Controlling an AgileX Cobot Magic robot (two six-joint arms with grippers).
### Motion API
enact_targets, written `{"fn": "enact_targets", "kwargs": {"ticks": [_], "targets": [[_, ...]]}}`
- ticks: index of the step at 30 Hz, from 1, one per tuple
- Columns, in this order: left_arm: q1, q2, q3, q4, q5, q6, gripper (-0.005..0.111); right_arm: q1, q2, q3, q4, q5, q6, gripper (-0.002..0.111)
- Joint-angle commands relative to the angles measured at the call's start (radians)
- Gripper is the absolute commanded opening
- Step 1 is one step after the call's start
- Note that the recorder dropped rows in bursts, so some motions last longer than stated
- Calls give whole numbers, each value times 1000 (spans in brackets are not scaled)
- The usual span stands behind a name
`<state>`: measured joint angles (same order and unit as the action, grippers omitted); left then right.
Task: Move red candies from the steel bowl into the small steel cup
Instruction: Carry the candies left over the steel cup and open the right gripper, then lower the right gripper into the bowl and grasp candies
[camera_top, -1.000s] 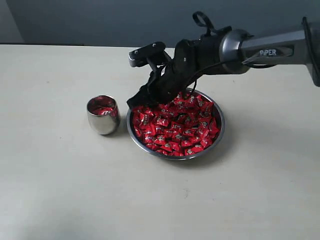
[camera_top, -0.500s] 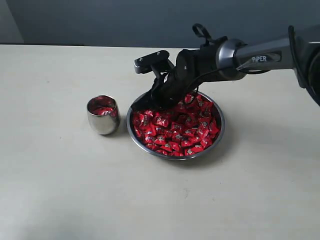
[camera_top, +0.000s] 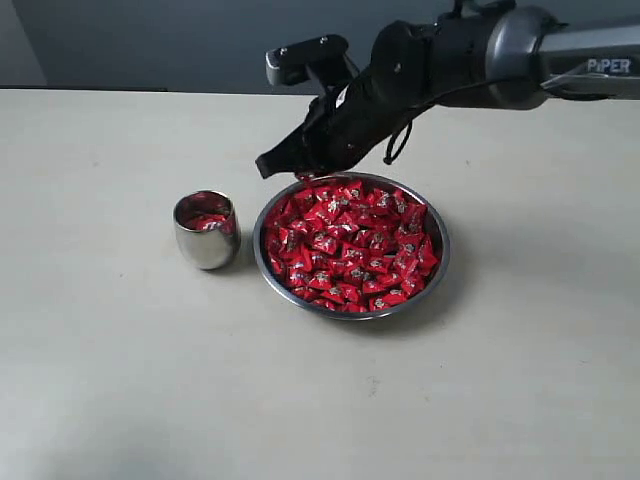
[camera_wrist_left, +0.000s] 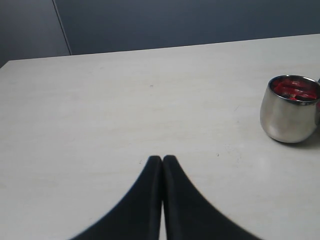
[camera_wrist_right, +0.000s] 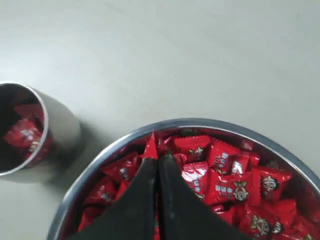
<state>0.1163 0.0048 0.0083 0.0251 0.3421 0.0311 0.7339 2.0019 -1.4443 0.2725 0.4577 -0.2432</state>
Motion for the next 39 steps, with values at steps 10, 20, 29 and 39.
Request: {"fn": "enact_targets", "kwargs": {"ticks": [10,20,29,39], "targets": [[-8,-5,-8,2,-5,-2,0,168,18,2,168,-177,-213,0],[-8,-5,-8,2,-5,-2,0,169,93,-19,189,-183,-235,1],[-8,-5,-8,2,-5,-2,0,173,102,-74,182,-108,-237,24],[-8,-5,-8,2,-5,-2,0,54,7,-76,117,81,-148,45]]}}
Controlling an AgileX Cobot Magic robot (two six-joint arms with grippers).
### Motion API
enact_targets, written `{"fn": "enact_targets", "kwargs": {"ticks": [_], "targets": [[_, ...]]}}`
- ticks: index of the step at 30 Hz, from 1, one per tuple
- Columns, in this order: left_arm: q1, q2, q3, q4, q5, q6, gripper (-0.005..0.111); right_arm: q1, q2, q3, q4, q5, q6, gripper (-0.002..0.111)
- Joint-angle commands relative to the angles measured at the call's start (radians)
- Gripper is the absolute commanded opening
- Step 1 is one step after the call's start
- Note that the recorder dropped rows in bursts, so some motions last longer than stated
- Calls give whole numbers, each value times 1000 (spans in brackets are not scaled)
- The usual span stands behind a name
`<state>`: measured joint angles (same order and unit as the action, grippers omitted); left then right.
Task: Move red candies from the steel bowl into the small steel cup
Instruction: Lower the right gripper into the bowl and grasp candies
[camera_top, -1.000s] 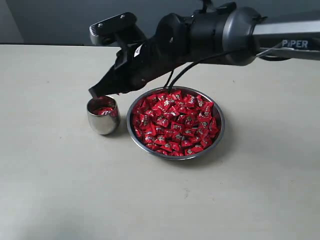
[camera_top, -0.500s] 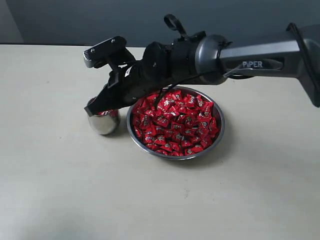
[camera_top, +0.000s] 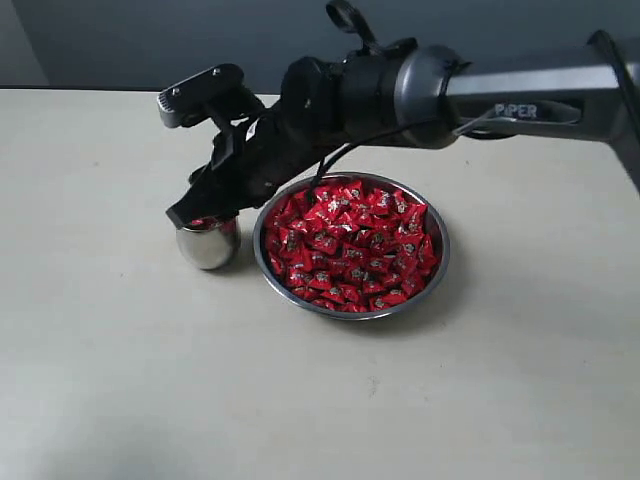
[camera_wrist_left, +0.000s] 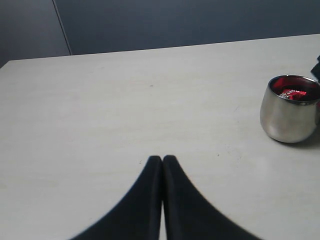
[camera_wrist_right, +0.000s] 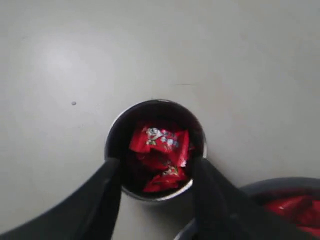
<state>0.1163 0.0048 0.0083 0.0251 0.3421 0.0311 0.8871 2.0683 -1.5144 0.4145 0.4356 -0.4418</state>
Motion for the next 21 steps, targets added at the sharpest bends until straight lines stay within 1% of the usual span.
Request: {"fn": "enact_targets", "kwargs": {"ticks": [1,4,6,10,14,21], "targets": [[-8,-5,-8,2,-5,-2,0,-114,-60,1,-25,121,50,45],[-8,-5,-8,2,-5,-2,0,-155,-77,64,-44,122,50,45],[-8,-5,-8,2,-5,-2,0,-178,-83,153,-53,61,50,45],[-8,-5,-8,2,-5,-2,0,-189,-83,234,-87,-6,50,45],[-8,-5,-8,2,-5,-2,0,-189,-55,243,-123,-25,50,45],[-8,-5,-8,2,-5,-2,0,-189,34,243,-126,-60,50,44]]}}
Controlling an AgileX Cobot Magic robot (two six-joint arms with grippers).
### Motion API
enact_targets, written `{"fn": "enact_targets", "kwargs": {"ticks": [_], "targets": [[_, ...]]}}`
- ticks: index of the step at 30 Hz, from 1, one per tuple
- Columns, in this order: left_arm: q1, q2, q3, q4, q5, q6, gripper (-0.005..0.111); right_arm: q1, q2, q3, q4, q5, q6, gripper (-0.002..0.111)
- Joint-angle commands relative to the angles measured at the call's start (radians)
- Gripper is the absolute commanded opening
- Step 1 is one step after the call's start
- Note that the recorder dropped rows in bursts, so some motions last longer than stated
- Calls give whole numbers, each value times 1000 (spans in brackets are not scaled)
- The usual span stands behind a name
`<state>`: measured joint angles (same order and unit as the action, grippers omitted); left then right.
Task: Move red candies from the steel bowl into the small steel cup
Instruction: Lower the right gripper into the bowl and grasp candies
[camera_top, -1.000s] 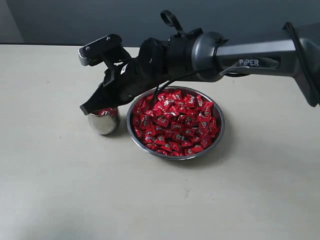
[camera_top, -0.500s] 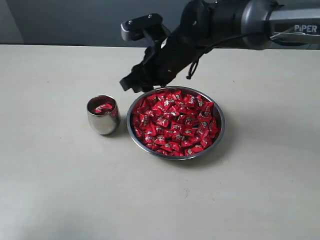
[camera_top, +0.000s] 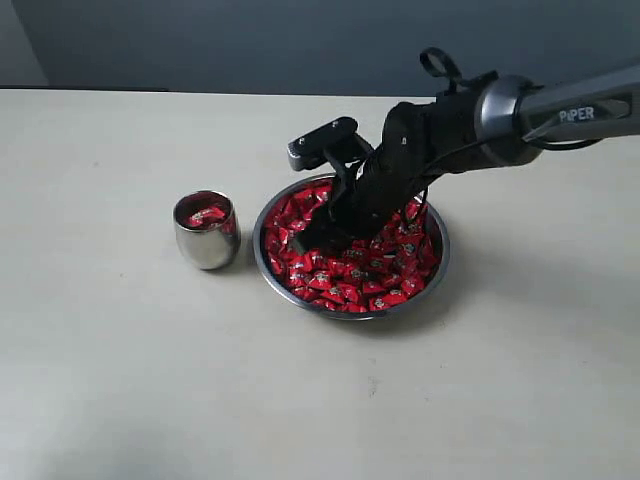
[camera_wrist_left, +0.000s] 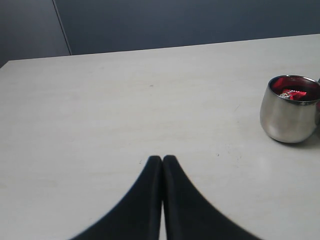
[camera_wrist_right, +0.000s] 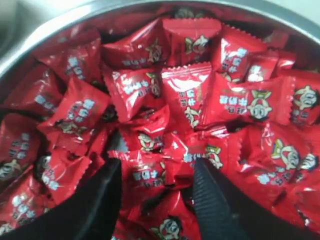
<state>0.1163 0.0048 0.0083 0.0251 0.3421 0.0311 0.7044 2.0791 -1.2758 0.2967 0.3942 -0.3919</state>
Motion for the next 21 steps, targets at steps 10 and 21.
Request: {"fn": "enact_targets", "kwargs": {"ticks": [10,21], "targets": [[-8,-5,-8,2,-5,-2,0,-6,-24,4,-12,-12,11,0],[-8,-5,-8,2,-5,-2,0,-4,-179,4,29,88,22,0]]}}
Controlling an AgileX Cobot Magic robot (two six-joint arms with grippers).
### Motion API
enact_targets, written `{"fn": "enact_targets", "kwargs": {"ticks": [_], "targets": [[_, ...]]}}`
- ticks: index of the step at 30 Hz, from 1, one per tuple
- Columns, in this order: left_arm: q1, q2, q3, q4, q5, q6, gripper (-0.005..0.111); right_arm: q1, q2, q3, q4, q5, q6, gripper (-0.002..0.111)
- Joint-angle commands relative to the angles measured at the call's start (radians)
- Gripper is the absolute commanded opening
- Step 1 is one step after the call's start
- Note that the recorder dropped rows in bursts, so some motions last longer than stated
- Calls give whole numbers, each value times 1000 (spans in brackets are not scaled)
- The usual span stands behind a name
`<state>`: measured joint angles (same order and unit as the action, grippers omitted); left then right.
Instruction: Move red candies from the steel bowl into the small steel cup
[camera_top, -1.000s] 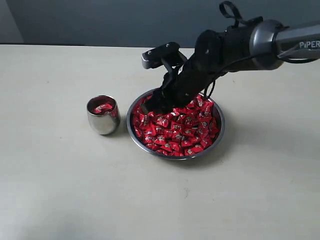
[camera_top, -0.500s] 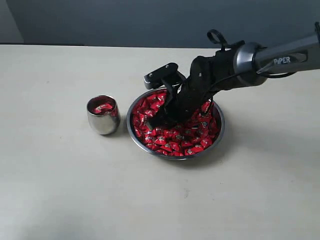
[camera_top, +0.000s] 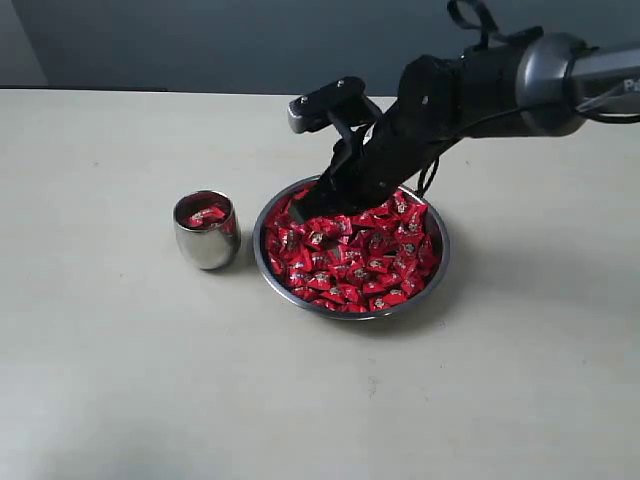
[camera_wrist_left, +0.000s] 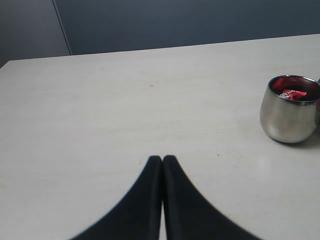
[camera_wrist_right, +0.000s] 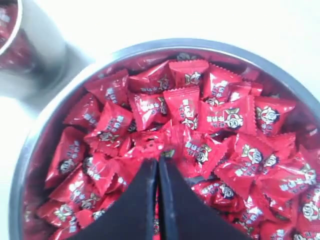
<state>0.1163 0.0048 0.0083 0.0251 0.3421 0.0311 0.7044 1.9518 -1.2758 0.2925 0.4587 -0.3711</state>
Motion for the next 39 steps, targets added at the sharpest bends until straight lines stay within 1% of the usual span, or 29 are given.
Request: {"fn": "enact_targets", "kwargs": {"ticks": [1,4,5,7,8,11,14,16,17,19,20,21,23,26,28,31,36,39], "targets": [[-8,-5,-8,2,-5,-2,0,-4,-58,4,51,22,-10,0],[-8,-5,-8,2,-5,-2,0,23,-73,2,179,-15,-136,0],[-8,-5,-8,2,-5,-2,0,52,-69,-2,255,-56,-203,0],[-8,-5,-8,2,-5,-2,0,99,-38,-34,314,-82,-291,0],[-8,-5,-8,2,-5,-2,0,111,-25,-51,314,-82,-291,0],[-8,-5,-8,2,-5,-2,0,157,69,-188,318,-45,-291,0],[-8,-5,-8,2,-5,-2,0,164,162,-298,318,33,-291,1],[-8,-5,-8,2,-5,-2,0,164,206,-337,318,48,-291,1],[-8,-5,-8,2,-5,-2,0,164,220,-348,318,48,-291,3],[-8,-5,-8,2,-5,-2,0,164,227,-361,318,53,-291,22],[-8,-5,-8,2,-5,-2,0,164,215,-368,315,58,-289,33],[-8,-5,-8,2,-5,-2,0,164,201,-368,303,58,-284,37],[-8,-5,-8,2,-5,-2,0,162,173,-368,253,65,-249,38],[-8,-5,-8,2,-5,-2,0,144,113,-368,116,115,-109,33],[-8,-5,-8,2,-5,-2,0,124,75,-355,18,163,-16,32],[-8,-5,-8,2,-5,-2,0,83,18,-289,-66,185,73,32],[-8,-5,-8,2,-5,-2,0,9,-67,-81,-78,105,80,32],[-8,-5,-8,2,-5,-2,0,-19,-83,11,-80,51,80,32]]}}
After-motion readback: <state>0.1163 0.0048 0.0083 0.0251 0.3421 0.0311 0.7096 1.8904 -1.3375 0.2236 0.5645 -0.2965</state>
